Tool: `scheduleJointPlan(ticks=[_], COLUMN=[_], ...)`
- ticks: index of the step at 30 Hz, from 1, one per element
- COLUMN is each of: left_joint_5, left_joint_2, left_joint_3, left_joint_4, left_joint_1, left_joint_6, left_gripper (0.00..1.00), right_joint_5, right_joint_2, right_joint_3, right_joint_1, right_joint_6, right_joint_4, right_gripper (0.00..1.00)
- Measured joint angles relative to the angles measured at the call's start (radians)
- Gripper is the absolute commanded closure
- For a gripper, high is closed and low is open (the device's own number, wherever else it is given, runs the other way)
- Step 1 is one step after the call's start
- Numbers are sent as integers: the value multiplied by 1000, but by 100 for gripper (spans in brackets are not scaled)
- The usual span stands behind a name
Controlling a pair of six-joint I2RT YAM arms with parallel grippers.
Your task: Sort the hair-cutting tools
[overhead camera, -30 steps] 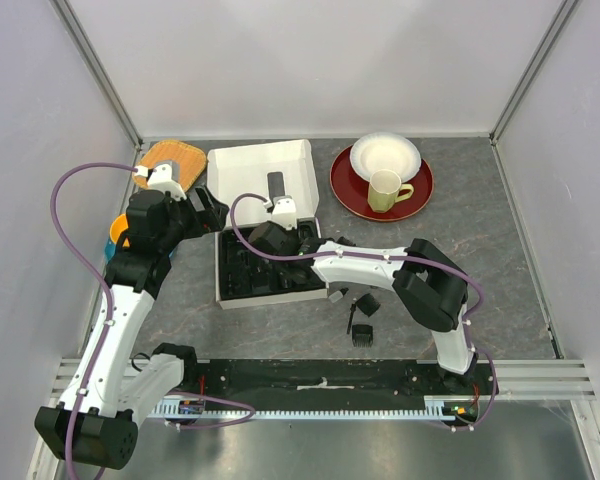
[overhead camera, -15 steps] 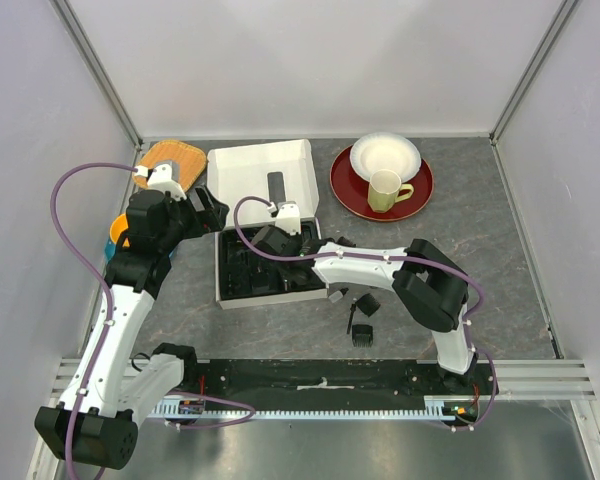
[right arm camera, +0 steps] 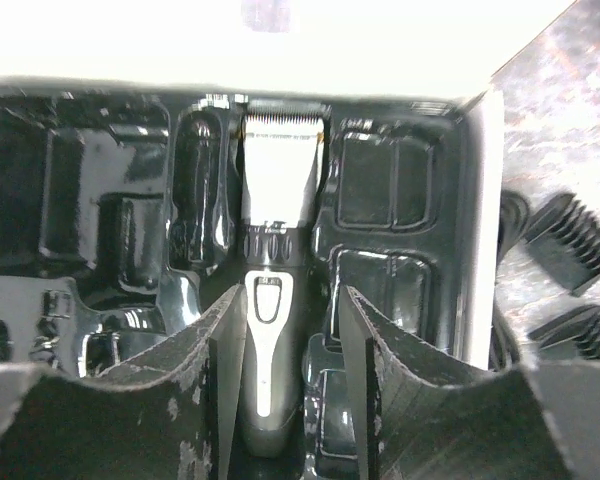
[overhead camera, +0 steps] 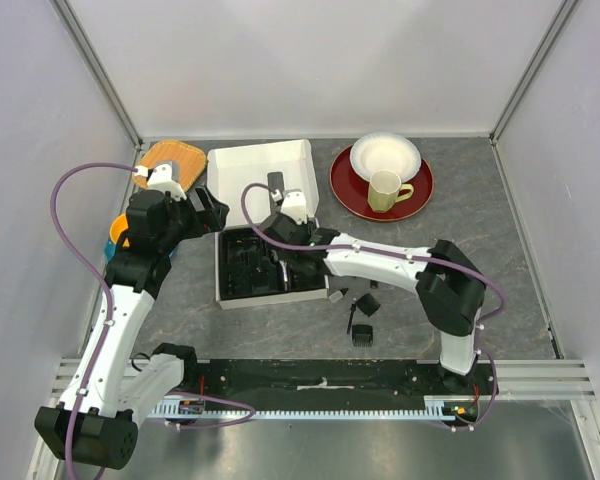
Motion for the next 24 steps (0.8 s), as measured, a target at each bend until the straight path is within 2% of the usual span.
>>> scheduleJointPlan(ticks=[6, 11, 15, 18, 24], left_joint_5=[29, 35, 43, 52, 53], left_joint_2=[0, 0, 5, 13, 16], left_joint_3=[0, 0, 0, 0, 0], left_joint_4=[0, 0, 1, 0, -1], left_joint_1=[0, 0, 0, 0, 0], left_joint_6=[0, 0, 0, 0, -1], left_gripper=[6, 6, 6, 6, 6], right_joint_5=[-59, -66, -70, -85, -127], right_joint_2=[-158, -365, -483, -511, -507], right_joint_3=[-10, -158, -300, -388, -499], right_joint_1=[-109, -241, -280, -291, -311], right_joint_6=[-29, -27, -14, 1, 26], right_joint_4=[-72, -127, -160, -184, -208], right_gripper=[44, 35, 32, 32, 45])
